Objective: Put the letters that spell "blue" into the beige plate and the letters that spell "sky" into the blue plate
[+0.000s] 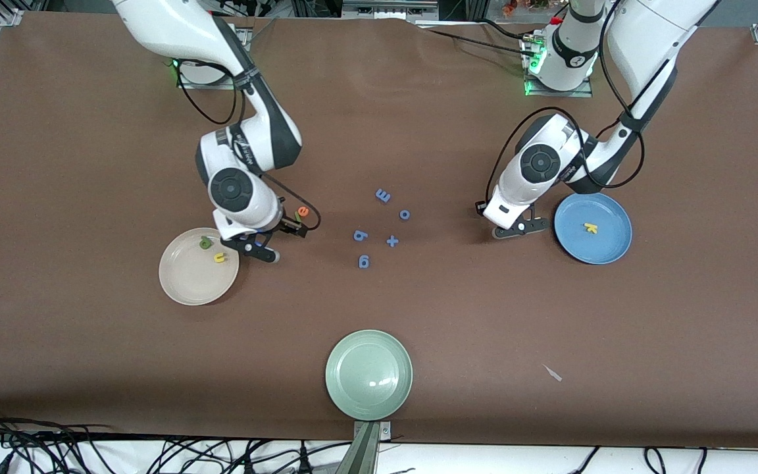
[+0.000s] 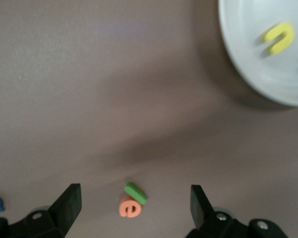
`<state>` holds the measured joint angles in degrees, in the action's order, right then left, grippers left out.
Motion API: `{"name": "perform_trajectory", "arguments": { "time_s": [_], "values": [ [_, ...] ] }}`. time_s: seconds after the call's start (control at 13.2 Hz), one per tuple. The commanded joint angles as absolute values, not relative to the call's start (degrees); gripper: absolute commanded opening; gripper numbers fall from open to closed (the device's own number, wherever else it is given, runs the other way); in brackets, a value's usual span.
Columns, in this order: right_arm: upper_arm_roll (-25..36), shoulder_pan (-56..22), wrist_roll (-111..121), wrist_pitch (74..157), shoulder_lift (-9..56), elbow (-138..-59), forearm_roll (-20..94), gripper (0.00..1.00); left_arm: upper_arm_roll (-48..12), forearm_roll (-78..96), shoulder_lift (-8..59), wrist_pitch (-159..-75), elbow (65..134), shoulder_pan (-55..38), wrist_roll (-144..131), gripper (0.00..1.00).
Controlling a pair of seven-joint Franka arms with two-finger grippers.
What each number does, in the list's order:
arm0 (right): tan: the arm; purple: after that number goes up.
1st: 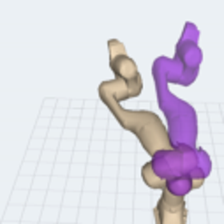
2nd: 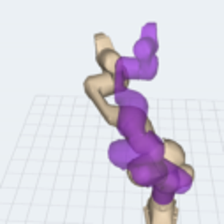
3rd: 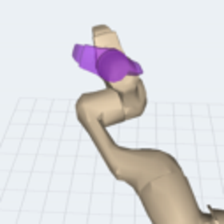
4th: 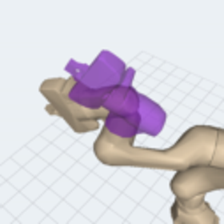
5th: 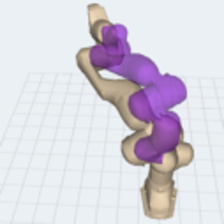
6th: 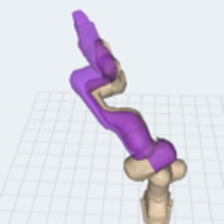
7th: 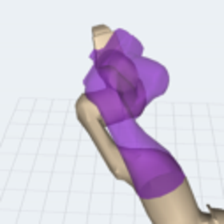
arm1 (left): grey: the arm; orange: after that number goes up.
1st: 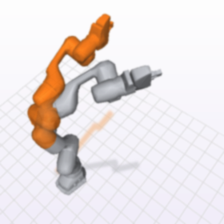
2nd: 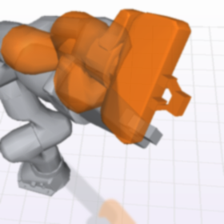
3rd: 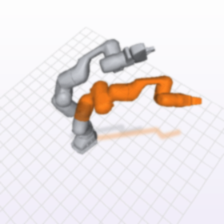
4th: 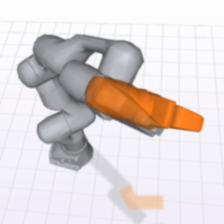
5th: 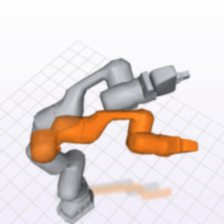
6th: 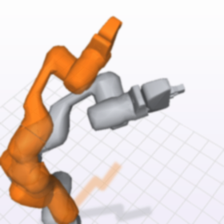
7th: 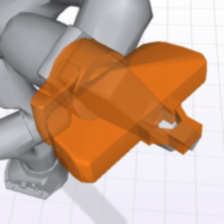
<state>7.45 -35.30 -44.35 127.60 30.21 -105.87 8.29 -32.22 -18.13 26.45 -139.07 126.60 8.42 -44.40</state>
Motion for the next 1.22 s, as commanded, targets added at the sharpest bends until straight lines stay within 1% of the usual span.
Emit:
{"name": "perform_trajectory", "arguments": {
  "time_s": [0.0,0.15,0.23,0.3,0.38,0.46,0.53,0.61,0.68,0.76,0.84,0.91,0.99,1.14],
  "values": [
    [7.7,-37.3,-47.8,132.9,29.7,-110.7,9.0,0.97,-32.6,-20.1,24.7,-136.6,126.7,8.6,-30.0,0.42],
    [7.7,-38.7,-49.7,136.5,30.1,-113.4,9.1,0.97,-32.5,-20.0,24.6,-136.5,126.6,9.2,-21.7,0.54],
    [7.6,-38.8,-49.8,136.9,30.1,-114.0,9.0,0.97,-32.5,-20.0,24.8,-136.4,126.2,9.7,-19.9,0.59],
    [7.0,-38.8,-50.4,136.9,30.1,-114.3,9.1,0.96,-32.5,-20.0,25.0,-136.5,126.1,9.5,-19.3,0.68],
    [6.9,-38.9,-51.1,136.9,30.0,-114.6,9.1,0.96,-32.5,-20.0,25.1,-136.5,125.4,9.1,-19.3,0.81],
    [6.9,-38.9,-51.1,136.9,30.0,-115.0,9.1,0.96,-32.5,-20.0,25.1,-136.5,124.7,8.7,-19.4,0.99],
    [6.5,-38.9,-51.1,137.5,29.9,-115.5,9.1,0.91,-32.5,-20.0,25.1,-136.4,124.4,8.4,-19.6,1.0],
    [6.2,-38.9,-51.0,138.2,29.9,-116.0,9.1,0.84,-32.5,-20.0,25.7,-136.4,123.7,8.4,-20.0,1.0],
    [6.2,-38.9,-50.9,139.5,29.8,-116.8,9.1,0.69,-32.5,-20.0,26.0,-136.4,123.5,8.5,-20.2,1.0],
    [6.2,-38.9,-50.7,140.2,29.8,-117.2,9.1,0.57,-32.5,-19.8,26.0,-136.4,123.5,8.5,-21.0,1.0],
    [6.2,-38.9,-50.5,140.2,29.8,-117.2,9.0,0.5,-32.5,-19.4,25.9,-136.5,123.3,8.6,-21.8,1.0],
    [6.1,-38.9,-49.9,140.0,29.6,-117.2,9.1,0.47,-32.6,-19.4,25.8,-136.5,123.3,8.6,-21.9,1.0],
    [6.2,-38.8,-49.6,140.0,29.4,-117.4,9.0,0.47,-32.7,-18.3,25.9,-136.5,123.0,8.9,-21.4,1.0],
    [6.3,-38.8,-48.1,139.9,29.4,-117.4,9.0,0.45,-32.7,-16.8,28.3,-136.5,121.0,8.3,-20.9,1.0]
  ]
}}
